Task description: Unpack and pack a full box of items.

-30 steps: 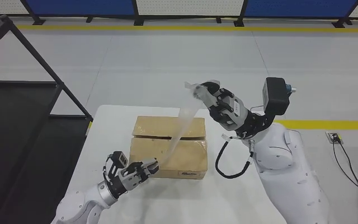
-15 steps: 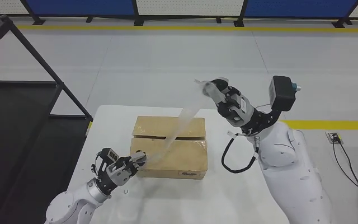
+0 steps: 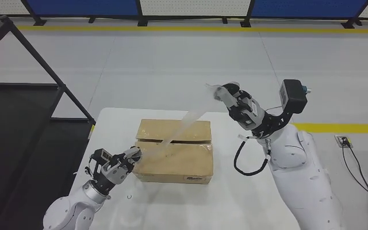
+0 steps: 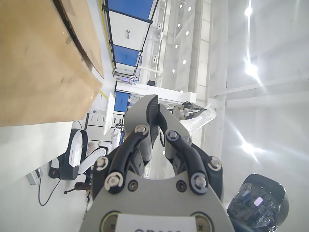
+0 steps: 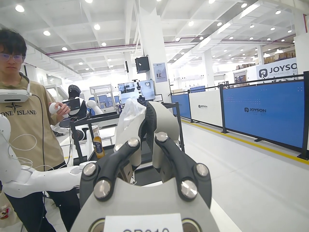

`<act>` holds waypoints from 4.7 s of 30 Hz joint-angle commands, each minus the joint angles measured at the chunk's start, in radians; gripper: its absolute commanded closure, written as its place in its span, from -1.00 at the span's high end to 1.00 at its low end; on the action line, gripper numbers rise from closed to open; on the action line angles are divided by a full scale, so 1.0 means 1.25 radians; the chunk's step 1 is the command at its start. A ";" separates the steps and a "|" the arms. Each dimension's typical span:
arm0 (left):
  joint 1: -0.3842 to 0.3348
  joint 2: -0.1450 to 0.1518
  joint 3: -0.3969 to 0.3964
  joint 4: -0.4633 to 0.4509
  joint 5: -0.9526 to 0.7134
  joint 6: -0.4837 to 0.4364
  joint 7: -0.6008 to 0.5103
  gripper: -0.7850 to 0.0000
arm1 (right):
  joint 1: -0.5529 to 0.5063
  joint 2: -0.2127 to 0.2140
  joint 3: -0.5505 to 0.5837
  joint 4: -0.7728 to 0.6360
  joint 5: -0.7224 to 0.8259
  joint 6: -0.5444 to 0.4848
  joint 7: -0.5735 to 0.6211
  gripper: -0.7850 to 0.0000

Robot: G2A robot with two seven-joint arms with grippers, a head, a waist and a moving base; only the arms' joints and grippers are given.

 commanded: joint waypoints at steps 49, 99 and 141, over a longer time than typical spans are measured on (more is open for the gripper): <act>-0.021 -0.007 -0.041 0.004 -0.082 0.109 0.183 -1.00 | 0.088 -0.013 -0.106 0.188 -0.328 -0.086 -0.251 -1.00; -0.103 -0.024 0.047 0.117 0.117 0.047 0.338 -1.00 | 0.255 -0.014 -0.309 0.525 -0.743 -0.011 -0.719 -1.00; -0.172 -0.041 0.084 0.241 0.198 0.059 0.335 -1.00 | 0.229 -0.011 -0.277 0.565 -0.742 0.047 -0.663 -1.00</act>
